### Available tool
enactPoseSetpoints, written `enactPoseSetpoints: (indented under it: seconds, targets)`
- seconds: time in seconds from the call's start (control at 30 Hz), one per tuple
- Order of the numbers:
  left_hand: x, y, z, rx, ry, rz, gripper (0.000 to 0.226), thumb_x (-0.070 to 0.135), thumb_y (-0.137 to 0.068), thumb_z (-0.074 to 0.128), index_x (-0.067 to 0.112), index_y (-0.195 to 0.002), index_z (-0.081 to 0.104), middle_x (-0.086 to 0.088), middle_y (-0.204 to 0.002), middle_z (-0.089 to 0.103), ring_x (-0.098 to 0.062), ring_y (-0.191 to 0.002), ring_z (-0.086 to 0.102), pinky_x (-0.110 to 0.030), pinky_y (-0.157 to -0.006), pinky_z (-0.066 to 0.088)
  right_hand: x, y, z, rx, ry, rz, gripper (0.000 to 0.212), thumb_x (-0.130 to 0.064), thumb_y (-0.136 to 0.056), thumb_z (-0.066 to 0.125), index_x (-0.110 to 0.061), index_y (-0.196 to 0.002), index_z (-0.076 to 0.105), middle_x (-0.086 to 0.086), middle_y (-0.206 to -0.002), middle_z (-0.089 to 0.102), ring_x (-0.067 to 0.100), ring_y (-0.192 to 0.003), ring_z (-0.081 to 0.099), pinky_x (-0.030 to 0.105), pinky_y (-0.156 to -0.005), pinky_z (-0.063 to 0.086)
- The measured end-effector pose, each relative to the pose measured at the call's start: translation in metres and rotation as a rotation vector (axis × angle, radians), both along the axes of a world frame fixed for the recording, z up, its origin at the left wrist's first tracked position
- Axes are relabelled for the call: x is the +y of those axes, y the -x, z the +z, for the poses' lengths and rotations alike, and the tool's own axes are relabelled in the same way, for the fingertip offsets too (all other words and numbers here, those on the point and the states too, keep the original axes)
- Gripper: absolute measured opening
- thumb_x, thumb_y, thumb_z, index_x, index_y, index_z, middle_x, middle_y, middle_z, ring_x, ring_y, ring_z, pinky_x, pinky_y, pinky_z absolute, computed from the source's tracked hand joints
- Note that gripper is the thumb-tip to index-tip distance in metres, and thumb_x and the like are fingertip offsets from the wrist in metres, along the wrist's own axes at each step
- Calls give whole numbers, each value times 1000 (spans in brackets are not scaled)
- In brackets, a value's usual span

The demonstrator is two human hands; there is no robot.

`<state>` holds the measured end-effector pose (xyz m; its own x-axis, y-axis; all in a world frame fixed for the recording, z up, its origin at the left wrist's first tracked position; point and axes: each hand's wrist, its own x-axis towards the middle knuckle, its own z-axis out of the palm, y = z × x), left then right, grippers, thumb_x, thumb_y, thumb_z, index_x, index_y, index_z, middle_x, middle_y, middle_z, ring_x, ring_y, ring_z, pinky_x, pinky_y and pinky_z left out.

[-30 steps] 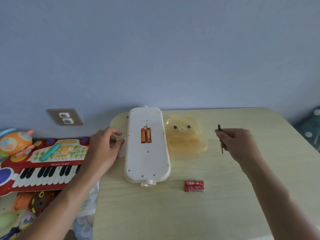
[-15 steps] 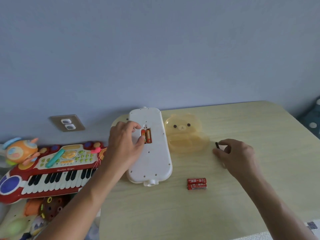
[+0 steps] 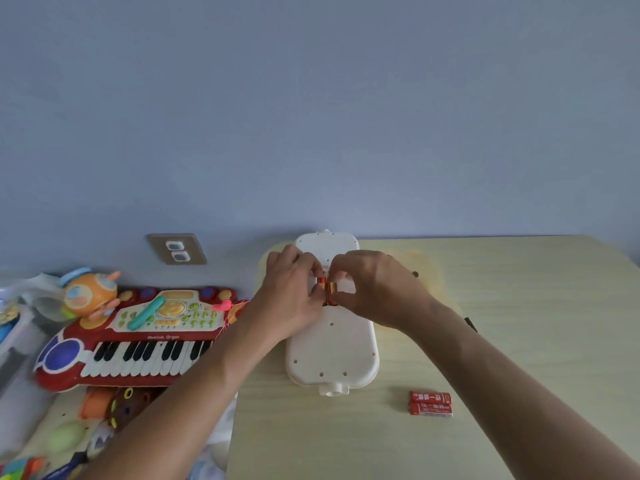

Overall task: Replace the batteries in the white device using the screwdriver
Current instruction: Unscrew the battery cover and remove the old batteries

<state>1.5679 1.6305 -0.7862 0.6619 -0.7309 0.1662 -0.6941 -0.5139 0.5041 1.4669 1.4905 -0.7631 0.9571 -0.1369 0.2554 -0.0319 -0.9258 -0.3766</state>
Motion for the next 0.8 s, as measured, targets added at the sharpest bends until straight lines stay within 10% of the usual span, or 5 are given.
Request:
enactPoseSetpoints:
  seconds: [0.53, 0.8]
  targets:
    - [-5, -6, -8, -31, -22, -2, 18, 14, -94, 51, 13, -110, 59, -2, -120, 46, -26, -120, 37, -34, -98, 42, -4, 0, -5, -82, 268, 144, 12, -23, -72, 66, -18, -81, 59, -4, -56, 47, 29, -46, 46, 34, -38, 41]
    - [0, -13, -6, 144, 74, -46, 14, 11, -97, 53, 24, -101, 54, 3, -117, 52, -18, -119, 39, -27, -92, 39, -5, 4, -10, -87, 286, 155, 23, -27, -85, 54, -31, -95, 75, -5, -70, 58, 21, -63, 55, 29, -39, 41]
